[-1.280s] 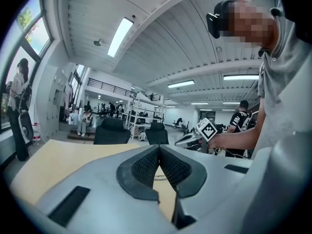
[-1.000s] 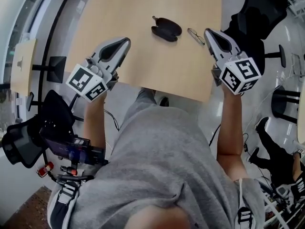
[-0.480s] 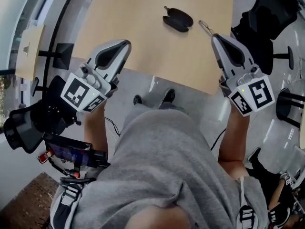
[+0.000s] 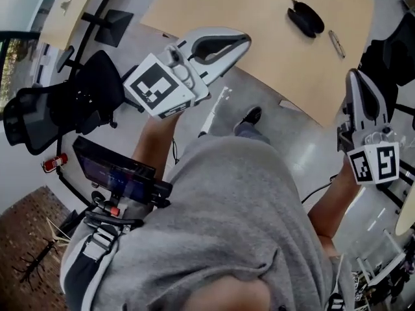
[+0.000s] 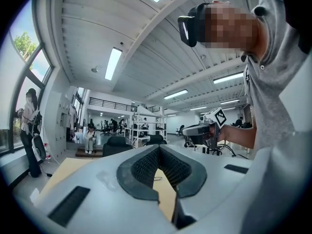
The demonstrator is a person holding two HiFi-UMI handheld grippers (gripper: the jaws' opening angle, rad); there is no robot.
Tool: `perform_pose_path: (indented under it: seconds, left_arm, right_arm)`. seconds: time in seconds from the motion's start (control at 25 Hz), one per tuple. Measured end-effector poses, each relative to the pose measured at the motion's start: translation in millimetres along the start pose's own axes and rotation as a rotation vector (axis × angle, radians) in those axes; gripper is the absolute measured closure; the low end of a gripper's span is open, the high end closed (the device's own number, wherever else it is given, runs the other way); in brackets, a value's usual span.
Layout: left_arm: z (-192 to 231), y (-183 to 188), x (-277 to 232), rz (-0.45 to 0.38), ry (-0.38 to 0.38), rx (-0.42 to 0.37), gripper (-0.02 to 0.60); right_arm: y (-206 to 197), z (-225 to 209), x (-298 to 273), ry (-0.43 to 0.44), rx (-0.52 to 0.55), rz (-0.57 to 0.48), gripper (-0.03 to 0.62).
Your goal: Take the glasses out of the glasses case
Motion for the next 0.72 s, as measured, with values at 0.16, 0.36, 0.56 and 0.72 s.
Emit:
perform_pose_path:
  seconds: [0.16,0.36,0.56,0.72]
  left_arm:
    - [-15.1,18.4,61.5,-0.023,-0.027,-0.007,0.577]
    - [-36.9,30.3,137.2,-0.062,-0.056,-0.04,0.577]
    - [-69.9,37.6,210.4,-0.088,-0.083,-0.05,0.577]
    - [-104.7,41.9,244.0,-0.107,-0.108,-0.052,0.577]
  right_arm:
    - [38.4,61.3,9.6,-0.027,0.0,-0.021,0.586]
    - [62.9,144.1,17.5,-0.046,0.021,-0.037,0.586]
    - [86.9,235.6,38.9,-0.042,0.05,-0.028,0.586]
    - [99.8,284.6,69.7,-0.049,0.07,-0.017,0.586]
Point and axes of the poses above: the fingertips, and each gripper's own axes: x backward along the fingers, z to its left, y out of its top, the point moved 1 cm from there along x, backward along the fingers, and after that the axes turned 8 degrees about x, right-handed, at the moved point
